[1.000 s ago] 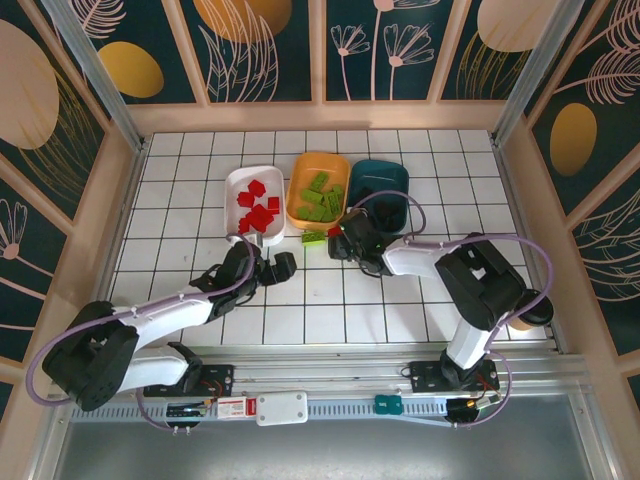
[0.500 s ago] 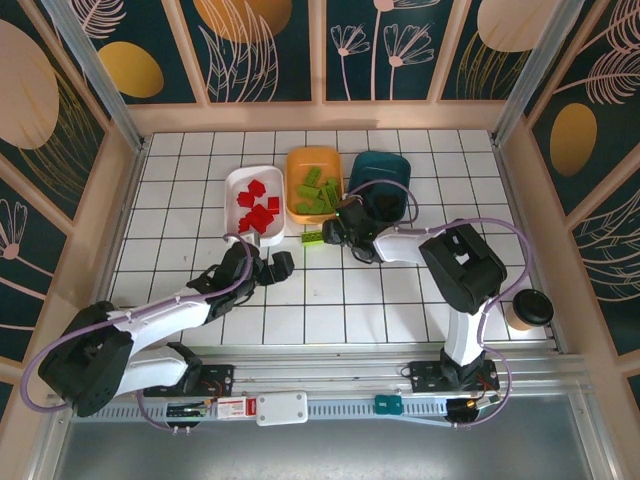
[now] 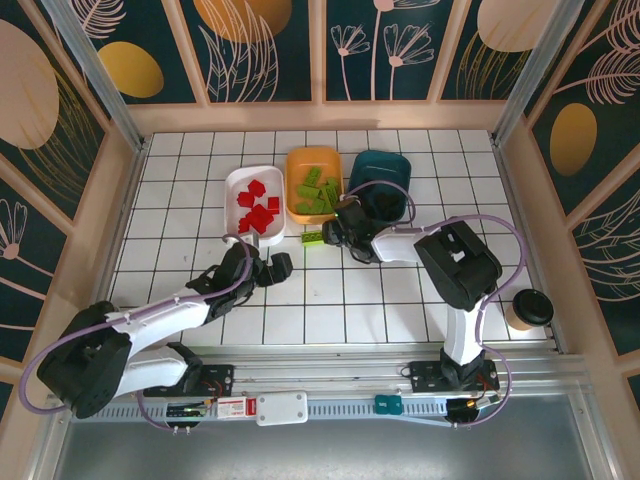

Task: Sort the legos into containers by color
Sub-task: Pick up the lego from the center of the table, then place the lego in the container.

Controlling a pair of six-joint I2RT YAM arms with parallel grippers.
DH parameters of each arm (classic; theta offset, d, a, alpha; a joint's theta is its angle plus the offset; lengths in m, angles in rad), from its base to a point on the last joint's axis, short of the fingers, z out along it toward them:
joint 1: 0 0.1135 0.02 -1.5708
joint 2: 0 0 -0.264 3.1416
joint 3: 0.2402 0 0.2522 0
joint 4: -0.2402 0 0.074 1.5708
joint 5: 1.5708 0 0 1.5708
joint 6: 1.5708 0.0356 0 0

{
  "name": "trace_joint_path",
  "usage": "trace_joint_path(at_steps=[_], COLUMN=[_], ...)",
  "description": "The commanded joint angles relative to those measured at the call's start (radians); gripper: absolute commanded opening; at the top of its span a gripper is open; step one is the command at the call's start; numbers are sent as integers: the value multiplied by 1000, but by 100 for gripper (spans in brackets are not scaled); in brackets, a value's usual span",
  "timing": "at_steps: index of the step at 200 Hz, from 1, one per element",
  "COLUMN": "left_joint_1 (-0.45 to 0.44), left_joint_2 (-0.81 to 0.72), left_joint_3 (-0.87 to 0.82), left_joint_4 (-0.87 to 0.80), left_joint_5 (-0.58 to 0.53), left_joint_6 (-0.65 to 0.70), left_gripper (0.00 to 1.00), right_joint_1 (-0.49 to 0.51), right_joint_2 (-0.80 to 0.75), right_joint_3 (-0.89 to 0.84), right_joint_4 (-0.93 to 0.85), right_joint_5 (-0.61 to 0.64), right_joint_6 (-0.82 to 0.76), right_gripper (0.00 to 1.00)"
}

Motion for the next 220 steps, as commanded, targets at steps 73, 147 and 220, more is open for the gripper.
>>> trace_joint_path(at_steps=[73, 147, 220], left_joint_1=[-4, -4, -4], left_joint_2=[-208, -455, -473], left_joint_3=[37, 13, 22], left_joint_4=[-208, -342, -407], left_joint_5=[-275, -367, -355], left_joint_6=[14, -28, -26], left_gripper=[99, 99, 99], right_joint_1=[58, 143, 146], right_joint_2=[-373, 20, 357], right_joint_3=[-189, 393, 873], right_joint_4=[-32, -74, -212], right_joint_5=[-72, -191, -197], right_joint_6=[-23, -86, -75], right_gripper=[19, 19, 64])
